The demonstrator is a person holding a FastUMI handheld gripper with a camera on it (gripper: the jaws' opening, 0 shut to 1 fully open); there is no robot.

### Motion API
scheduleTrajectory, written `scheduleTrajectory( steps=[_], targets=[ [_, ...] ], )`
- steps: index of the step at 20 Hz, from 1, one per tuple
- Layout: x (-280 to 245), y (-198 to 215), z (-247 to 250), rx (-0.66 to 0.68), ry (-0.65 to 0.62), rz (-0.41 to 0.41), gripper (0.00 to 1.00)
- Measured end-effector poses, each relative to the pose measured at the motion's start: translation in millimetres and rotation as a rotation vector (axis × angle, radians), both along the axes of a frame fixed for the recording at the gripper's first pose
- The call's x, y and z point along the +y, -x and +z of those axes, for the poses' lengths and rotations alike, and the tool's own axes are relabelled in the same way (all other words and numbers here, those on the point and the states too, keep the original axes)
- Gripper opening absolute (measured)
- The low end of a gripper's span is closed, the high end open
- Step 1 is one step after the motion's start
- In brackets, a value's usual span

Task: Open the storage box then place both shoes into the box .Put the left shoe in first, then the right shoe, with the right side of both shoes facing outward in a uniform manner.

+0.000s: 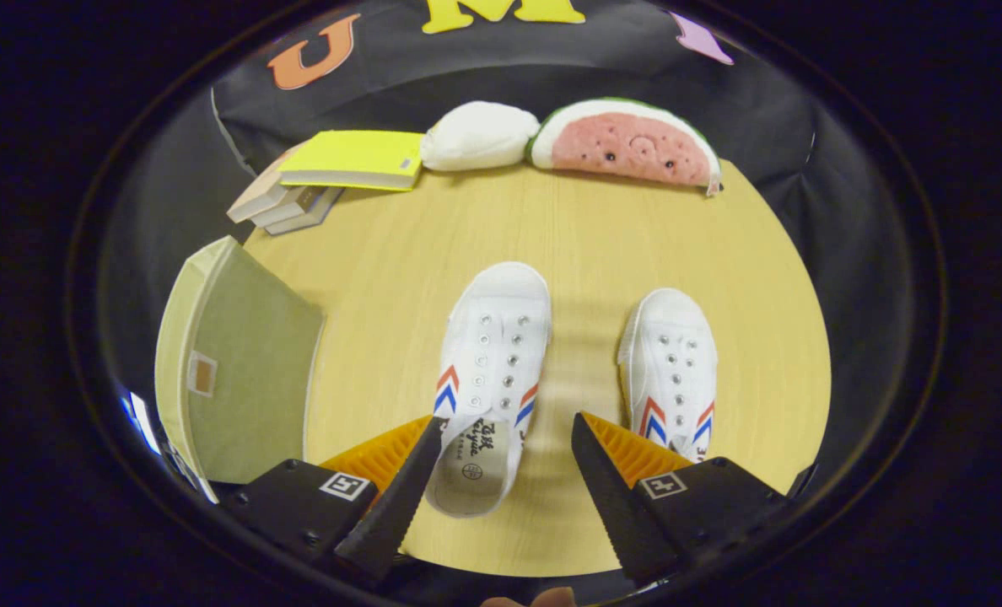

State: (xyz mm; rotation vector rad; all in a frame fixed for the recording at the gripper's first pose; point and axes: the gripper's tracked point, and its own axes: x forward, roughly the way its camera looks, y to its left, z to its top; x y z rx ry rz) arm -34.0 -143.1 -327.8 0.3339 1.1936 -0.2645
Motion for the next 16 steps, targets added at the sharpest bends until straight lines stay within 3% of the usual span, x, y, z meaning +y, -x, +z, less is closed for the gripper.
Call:
scheduleTrajectory(
  steps=[5,9,13,15,16],
  targets=[
    [-3,-7,-25,0.076,-0.067,-0.003,1.00],
    [4,-14,-37,0.107,-0.132,0.019,0.87],
    [4,-14,-41,0.125,-0.126,0.015,0.46],
    [4,-12,-41,0.114,-0.154,-0.011,0.18],
    [5,-12,-41,0.108,-0.176,-0.020,0.10]
  ],
)
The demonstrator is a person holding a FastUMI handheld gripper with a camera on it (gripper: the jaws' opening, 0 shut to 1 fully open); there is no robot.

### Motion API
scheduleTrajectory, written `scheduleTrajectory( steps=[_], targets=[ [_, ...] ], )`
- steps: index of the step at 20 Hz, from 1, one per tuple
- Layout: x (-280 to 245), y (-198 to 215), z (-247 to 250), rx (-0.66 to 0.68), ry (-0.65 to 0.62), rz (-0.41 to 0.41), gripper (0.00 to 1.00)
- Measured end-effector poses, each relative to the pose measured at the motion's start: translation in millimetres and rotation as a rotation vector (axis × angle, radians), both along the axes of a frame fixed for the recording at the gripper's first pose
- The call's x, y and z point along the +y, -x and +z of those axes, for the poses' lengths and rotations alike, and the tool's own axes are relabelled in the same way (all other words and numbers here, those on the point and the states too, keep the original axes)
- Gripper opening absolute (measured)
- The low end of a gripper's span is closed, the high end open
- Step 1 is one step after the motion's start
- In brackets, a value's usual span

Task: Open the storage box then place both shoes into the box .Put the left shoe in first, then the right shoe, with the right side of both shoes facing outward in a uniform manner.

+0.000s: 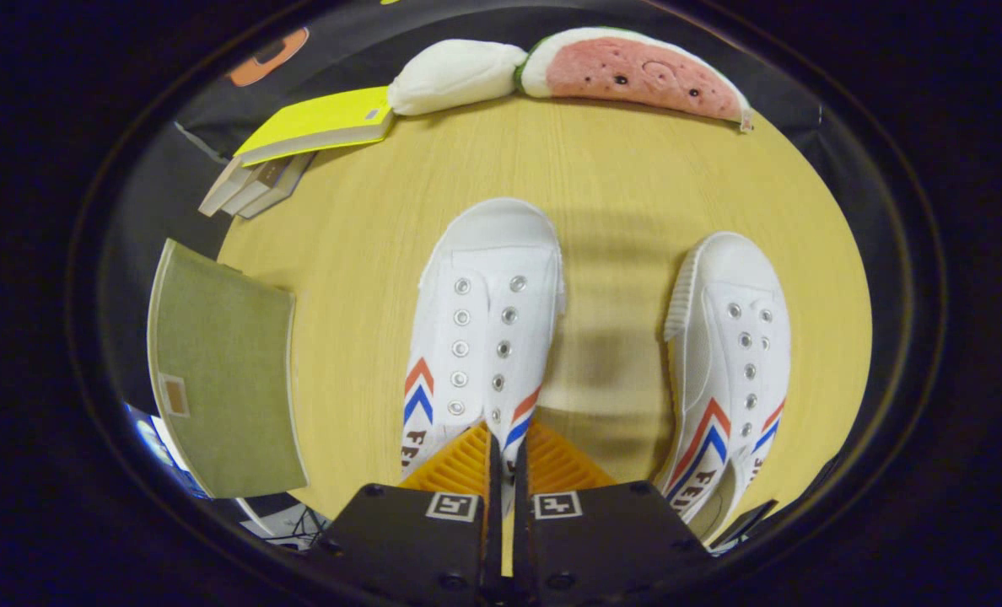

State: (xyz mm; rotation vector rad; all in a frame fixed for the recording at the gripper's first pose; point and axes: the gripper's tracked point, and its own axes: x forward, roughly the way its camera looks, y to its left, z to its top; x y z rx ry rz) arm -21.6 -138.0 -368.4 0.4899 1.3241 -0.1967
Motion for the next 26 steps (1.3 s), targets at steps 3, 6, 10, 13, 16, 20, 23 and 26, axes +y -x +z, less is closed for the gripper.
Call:
scheduleTrajectory(
  steps=[3,6,10,13,16,20,23,26],
  targets=[
    [14,3,7,-0.014,-0.070,-0.028,0.06],
    [32,7,19,-0.026,-0.118,-0.035,0.06],
    [59,11,55,-0.073,-0.193,-0.068,0.06],
    [74,9,105,-0.145,-0.180,-0.050,0.05],
    [95,-5,164,-0.225,-0.170,-0.039,0.05],
    [144,-34,225,-0.300,-0.167,0.020,0.05],
    [200,-55,249,-0.322,-0.215,0.085,0.05],
    [253,-63,248,-0.301,-0.246,0.144,0.05]
  ],
)
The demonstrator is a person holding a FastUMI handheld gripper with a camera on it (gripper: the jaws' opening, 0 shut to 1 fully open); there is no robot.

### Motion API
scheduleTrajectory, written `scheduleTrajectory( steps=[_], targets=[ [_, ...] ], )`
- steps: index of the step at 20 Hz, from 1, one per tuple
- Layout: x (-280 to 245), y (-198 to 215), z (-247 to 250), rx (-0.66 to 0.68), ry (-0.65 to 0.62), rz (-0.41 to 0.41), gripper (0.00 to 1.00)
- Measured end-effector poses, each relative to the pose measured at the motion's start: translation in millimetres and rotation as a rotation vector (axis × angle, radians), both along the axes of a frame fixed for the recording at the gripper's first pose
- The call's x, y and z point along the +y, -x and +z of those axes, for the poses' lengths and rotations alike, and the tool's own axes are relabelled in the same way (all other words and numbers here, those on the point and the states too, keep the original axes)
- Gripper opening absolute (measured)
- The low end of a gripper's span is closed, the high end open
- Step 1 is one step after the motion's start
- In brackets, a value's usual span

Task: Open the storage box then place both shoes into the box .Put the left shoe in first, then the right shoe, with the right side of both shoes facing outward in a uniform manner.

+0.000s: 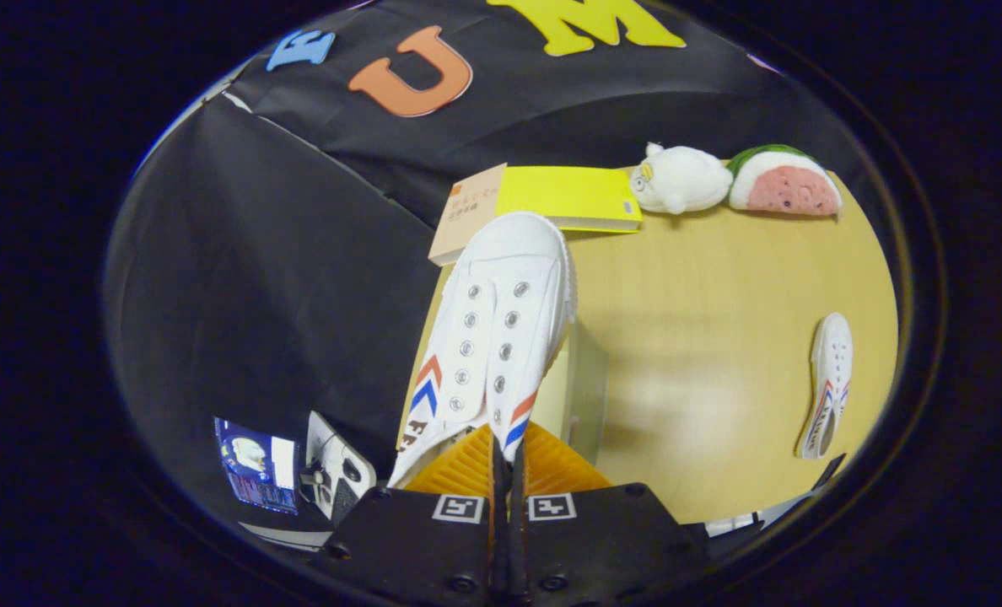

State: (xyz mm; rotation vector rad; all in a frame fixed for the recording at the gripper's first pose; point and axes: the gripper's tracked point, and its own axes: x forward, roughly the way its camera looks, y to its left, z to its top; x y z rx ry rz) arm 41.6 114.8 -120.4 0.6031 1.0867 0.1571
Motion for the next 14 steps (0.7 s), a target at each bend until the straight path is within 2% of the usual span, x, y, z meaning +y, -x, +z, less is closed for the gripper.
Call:
scheduleTrajectory(
  steps=[6,14],
  targets=[
    [72,-2,-55,0.139,0.013,0.057,0.05],
    [102,-8,-135,0.369,-0.016,-0.009,0.05]
  ],
)
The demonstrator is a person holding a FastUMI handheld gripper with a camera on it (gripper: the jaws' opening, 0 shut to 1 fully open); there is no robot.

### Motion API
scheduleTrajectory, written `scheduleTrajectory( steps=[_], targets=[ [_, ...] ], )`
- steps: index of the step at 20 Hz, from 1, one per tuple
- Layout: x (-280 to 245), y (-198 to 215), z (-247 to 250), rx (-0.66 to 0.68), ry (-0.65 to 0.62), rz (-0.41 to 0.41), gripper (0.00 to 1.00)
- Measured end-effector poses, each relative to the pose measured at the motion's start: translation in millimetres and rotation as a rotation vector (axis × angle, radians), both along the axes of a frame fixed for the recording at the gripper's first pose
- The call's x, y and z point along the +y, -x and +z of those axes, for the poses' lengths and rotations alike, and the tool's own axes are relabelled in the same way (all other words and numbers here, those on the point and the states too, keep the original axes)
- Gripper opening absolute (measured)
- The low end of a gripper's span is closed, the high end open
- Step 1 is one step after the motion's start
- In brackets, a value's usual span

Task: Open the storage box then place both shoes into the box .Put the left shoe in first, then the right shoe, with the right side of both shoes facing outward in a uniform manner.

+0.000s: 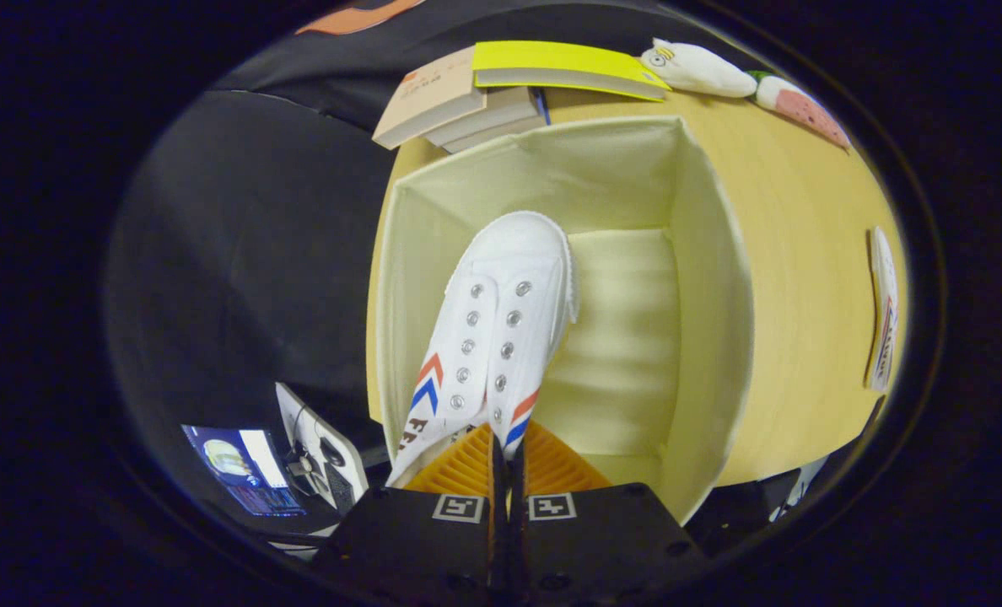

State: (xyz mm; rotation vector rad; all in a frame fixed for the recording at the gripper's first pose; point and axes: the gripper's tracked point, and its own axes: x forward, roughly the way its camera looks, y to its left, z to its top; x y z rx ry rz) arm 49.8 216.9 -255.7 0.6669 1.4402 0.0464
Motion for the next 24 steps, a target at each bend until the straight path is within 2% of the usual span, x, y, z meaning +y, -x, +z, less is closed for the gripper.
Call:
scheduleTrajectory(
  steps=[4,7,10,13,14,17,20,24],
  targets=[
    [9,-6,-28,0.076,-0.015,-0.026,0.06],
    [15,-14,-30,0.063,-0.042,-0.017,0.08],
    [23,-14,-19,0.027,-0.056,0.024,0.43],
    [18,-12,-4,-0.028,-0.016,0.065,0.76],
    [14,-10,4,-0.054,-0.004,0.074,0.84],
    [-7,-4,32,-0.153,0.040,0.099,0.89],
    [-35,3,70,-0.274,0.076,0.113,0.89],
    [-102,13,116,-0.449,0.196,0.106,0.89]
  ],
)
